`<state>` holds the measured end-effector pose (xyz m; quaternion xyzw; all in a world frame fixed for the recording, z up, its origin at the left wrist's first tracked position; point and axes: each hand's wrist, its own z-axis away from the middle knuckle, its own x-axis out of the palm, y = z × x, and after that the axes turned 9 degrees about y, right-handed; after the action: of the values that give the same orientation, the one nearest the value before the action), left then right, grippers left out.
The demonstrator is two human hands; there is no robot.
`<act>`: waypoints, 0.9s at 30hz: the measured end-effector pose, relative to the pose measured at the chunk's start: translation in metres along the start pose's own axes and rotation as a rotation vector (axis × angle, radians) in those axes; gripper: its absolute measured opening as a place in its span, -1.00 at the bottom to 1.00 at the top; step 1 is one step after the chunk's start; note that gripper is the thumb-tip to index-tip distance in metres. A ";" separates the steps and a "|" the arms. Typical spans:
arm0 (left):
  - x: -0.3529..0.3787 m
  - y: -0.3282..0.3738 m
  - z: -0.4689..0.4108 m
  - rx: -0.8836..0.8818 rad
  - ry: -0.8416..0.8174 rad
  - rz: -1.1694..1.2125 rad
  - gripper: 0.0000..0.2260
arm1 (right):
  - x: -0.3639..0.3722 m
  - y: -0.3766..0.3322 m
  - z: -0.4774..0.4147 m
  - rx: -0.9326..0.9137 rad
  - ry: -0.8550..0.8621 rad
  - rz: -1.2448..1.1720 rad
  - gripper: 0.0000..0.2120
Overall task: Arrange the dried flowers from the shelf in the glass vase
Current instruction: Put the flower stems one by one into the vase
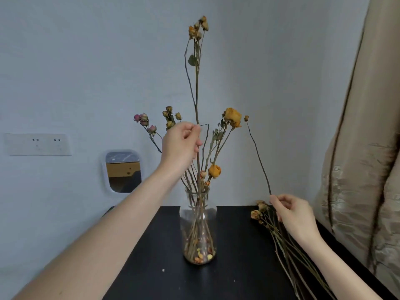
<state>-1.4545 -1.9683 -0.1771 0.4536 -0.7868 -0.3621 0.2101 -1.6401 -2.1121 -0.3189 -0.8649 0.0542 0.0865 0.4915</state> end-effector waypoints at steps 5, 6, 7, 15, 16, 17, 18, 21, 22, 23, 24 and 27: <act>-0.020 0.024 -0.036 0.112 0.120 -0.034 -0.86 | 0.005 -0.005 0.001 -0.020 -0.022 0.007 -0.83; -0.023 0.029 -0.041 0.133 0.139 -0.031 -0.86 | 0.006 -0.005 0.001 -0.023 -0.027 0.011 -0.82; -0.025 0.033 -0.046 0.148 0.157 -0.029 -0.86 | 0.008 -0.005 0.001 -0.023 -0.029 0.013 -0.82; -0.016 0.028 -0.055 0.148 0.155 -0.118 -0.87 | 0.016 -0.004 0.004 -0.031 -0.055 0.000 -0.87; -0.015 0.024 -0.055 0.134 0.147 -0.131 -0.87 | 0.016 -0.004 0.004 -0.029 -0.055 0.001 -0.86; -0.015 0.021 -0.054 0.119 0.136 -0.146 -0.87 | 0.017 -0.004 0.004 -0.028 -0.055 0.006 -0.86; -0.015 0.018 -0.054 0.101 0.120 -0.168 -0.86 | 0.017 -0.003 0.003 -0.028 -0.052 0.012 -0.85; -0.017 0.009 -0.054 0.043 0.058 -0.240 -0.88 | 0.016 -0.001 0.002 -0.025 -0.041 0.018 -0.84; -0.018 0.008 -0.054 0.030 0.053 -0.252 -0.90 | 0.016 0.000 0.002 -0.024 -0.039 0.019 -0.84; -0.019 0.007 -0.055 0.026 0.056 -0.255 -0.90 | 0.016 0.000 0.002 -0.023 -0.040 0.020 -0.84; -0.020 0.007 -0.055 0.029 0.062 -0.254 -0.90 | 0.016 0.001 0.001 -0.020 -0.042 0.023 -0.84; -0.019 0.012 -0.059 0.056 0.076 -0.234 -0.86 | 0.016 0.002 0.001 -0.021 -0.039 0.031 -0.84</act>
<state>-1.4127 -1.9698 -0.1302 0.5613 -0.7298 -0.3445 0.1835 -1.6245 -2.1123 -0.3241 -0.8672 0.0573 0.1114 0.4820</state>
